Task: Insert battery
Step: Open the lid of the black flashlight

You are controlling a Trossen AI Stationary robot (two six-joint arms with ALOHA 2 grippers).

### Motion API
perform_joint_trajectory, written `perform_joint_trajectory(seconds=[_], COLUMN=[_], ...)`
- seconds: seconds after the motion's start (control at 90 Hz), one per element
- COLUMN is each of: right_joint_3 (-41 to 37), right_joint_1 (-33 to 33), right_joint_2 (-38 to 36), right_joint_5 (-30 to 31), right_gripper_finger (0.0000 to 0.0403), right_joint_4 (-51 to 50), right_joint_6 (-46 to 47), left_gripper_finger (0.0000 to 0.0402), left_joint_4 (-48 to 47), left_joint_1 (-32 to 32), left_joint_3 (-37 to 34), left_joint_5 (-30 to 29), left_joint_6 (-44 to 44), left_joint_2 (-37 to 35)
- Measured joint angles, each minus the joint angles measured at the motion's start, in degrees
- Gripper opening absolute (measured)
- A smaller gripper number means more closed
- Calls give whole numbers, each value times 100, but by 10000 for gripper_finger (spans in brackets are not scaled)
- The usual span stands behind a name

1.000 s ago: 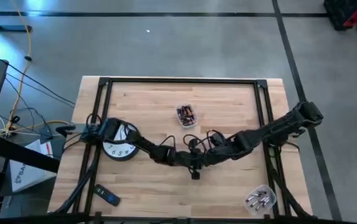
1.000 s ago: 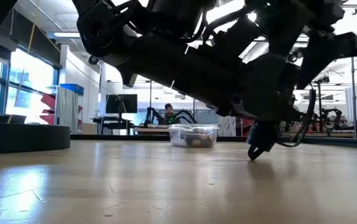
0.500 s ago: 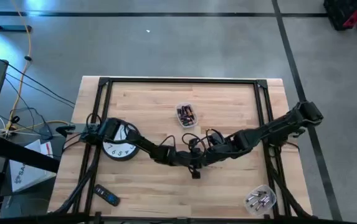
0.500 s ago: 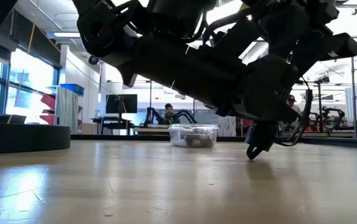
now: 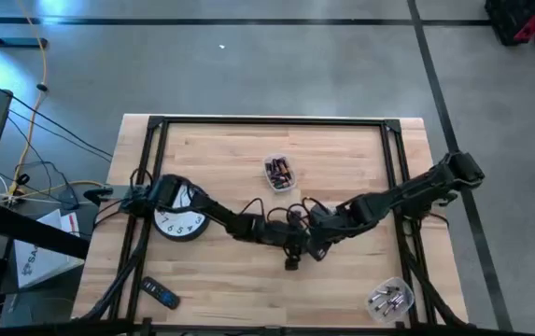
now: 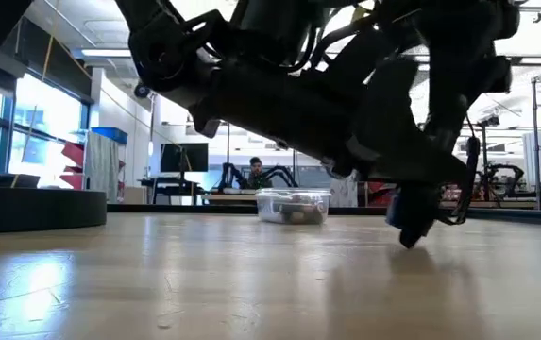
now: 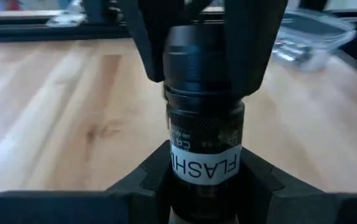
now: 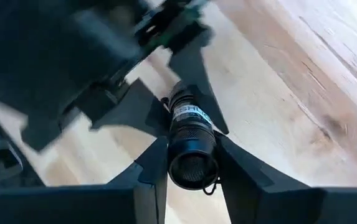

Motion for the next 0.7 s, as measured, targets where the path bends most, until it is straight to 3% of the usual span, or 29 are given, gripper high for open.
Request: perform_joint_trajectory(seconds=[0.544, 0.7], right_joint_3=[4, 4], right_joint_1=[9, 11], right_joint_2=[0, -2], right_joint_5=[-78, -95], right_gripper_finger=[87, 87], right_joint_4=[258, 342], right_joint_6=[-4171, -5549], left_gripper_finger=[97, 97], left_joint_4=[9, 29], left_joint_1=[325, 330], left_joint_3=[0, 0], left_joint_5=[1944, 2134], left_joint_6=[-1152, -1317], left_joint_2=[-9, -9])
